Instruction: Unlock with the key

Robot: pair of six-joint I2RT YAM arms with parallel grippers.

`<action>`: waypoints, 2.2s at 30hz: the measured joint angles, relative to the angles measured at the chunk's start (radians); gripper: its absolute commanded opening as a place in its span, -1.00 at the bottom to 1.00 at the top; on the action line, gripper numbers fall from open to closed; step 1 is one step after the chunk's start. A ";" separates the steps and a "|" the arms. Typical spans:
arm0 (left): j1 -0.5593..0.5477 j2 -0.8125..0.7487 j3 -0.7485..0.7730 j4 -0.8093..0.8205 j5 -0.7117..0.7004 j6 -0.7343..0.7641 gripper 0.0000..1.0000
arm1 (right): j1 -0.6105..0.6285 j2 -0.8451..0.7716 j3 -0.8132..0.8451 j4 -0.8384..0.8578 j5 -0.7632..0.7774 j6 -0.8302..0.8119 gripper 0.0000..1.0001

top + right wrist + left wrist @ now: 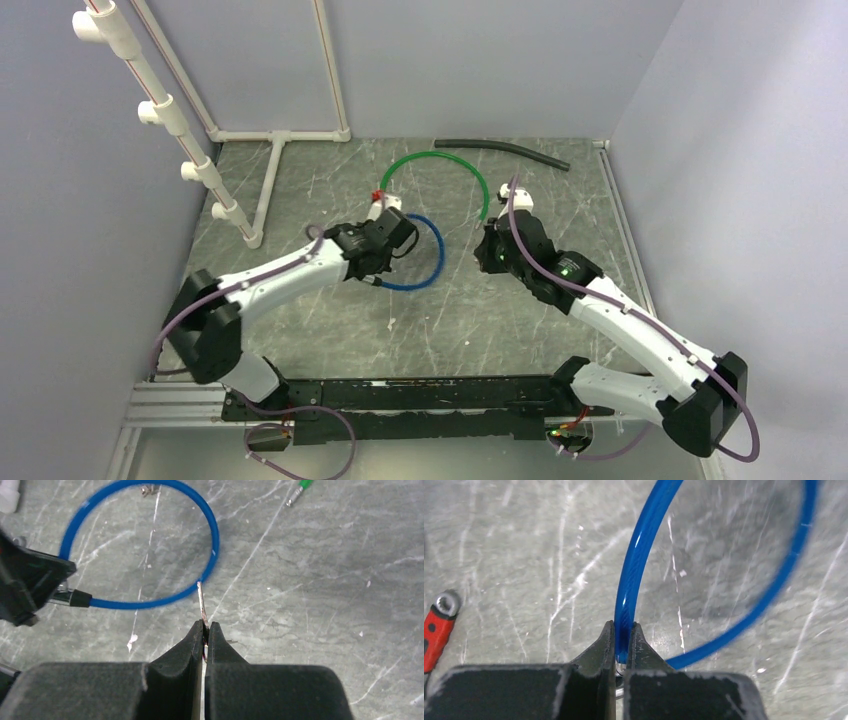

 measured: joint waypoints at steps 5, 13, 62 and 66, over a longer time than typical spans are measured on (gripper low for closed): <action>0.029 -0.125 -0.005 -0.059 -0.105 -0.214 -1.00 | 0.000 0.029 0.016 0.024 -0.015 -0.003 -1.00; 0.049 -0.192 -0.209 -0.111 -0.055 -0.631 -1.00 | 0.000 0.048 0.016 0.032 -0.028 -0.003 -1.00; -0.077 0.211 0.020 -0.050 0.454 0.248 -0.22 | -0.023 -0.085 -0.045 -0.006 0.013 -0.007 -1.00; -0.101 0.269 0.035 -0.087 0.408 0.225 -0.38 | -0.025 -0.078 -0.046 -0.006 0.012 -0.009 -1.00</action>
